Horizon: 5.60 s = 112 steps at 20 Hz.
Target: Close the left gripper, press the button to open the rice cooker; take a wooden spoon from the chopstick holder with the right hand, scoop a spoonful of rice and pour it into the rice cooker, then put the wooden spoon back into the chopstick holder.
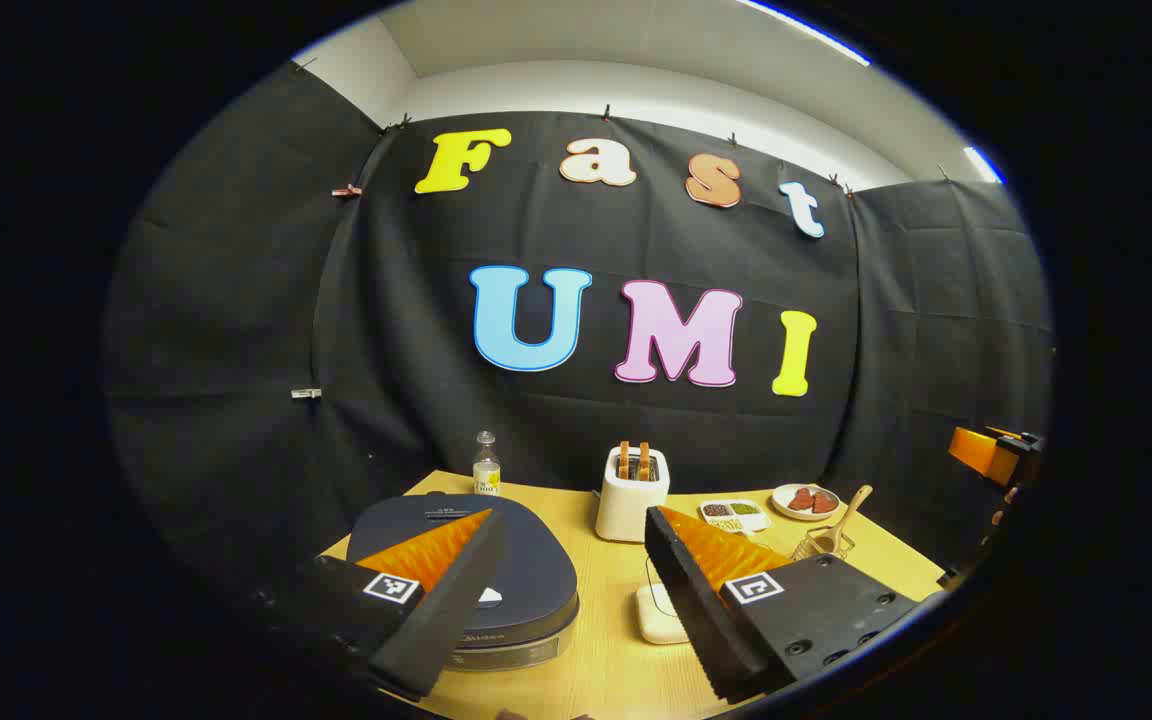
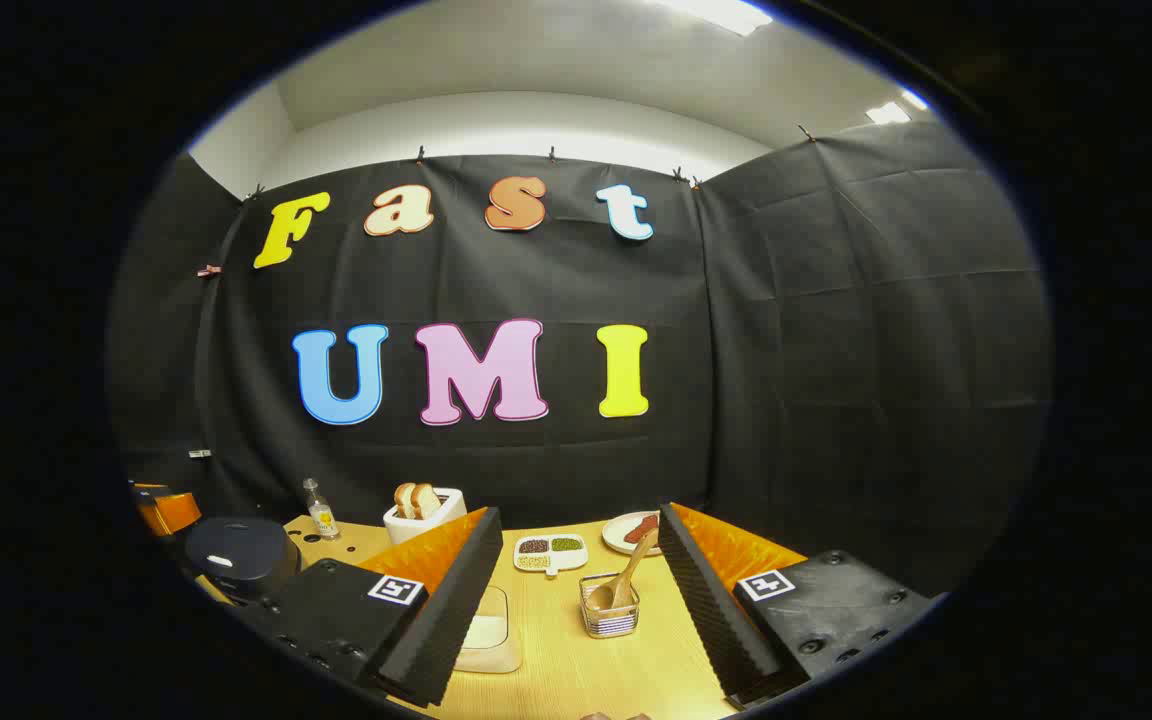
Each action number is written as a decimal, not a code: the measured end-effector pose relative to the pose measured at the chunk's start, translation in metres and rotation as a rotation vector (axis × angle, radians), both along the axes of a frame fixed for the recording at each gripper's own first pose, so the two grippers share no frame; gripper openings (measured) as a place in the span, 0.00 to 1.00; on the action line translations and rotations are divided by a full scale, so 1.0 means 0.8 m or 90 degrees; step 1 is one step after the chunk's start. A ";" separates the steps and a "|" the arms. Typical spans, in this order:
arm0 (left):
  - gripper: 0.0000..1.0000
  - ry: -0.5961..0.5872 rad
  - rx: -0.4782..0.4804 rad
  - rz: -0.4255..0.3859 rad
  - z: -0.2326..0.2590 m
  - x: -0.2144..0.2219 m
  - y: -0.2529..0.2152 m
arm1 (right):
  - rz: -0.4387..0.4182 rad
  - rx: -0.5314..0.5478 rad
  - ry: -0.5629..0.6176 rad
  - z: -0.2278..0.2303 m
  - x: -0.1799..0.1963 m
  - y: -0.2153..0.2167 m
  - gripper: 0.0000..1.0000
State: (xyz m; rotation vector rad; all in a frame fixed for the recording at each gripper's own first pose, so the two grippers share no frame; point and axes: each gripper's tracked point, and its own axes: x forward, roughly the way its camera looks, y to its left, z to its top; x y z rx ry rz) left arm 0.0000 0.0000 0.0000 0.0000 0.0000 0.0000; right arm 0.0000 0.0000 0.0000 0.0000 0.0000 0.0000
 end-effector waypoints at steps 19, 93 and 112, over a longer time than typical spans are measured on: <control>0.95 0.015 0.023 -0.033 -0.022 -0.001 -0.015 | -0.002 0.007 0.029 -0.020 0.002 0.006 0.99; 0.98 0.099 0.021 0.156 0.017 0.036 -0.044 | -0.045 0.163 0.338 -0.239 0.268 -0.111 0.99; 0.98 0.215 0.024 0.171 -0.069 0.022 -0.127 | -0.035 0.263 0.441 -0.316 0.333 -0.097 0.23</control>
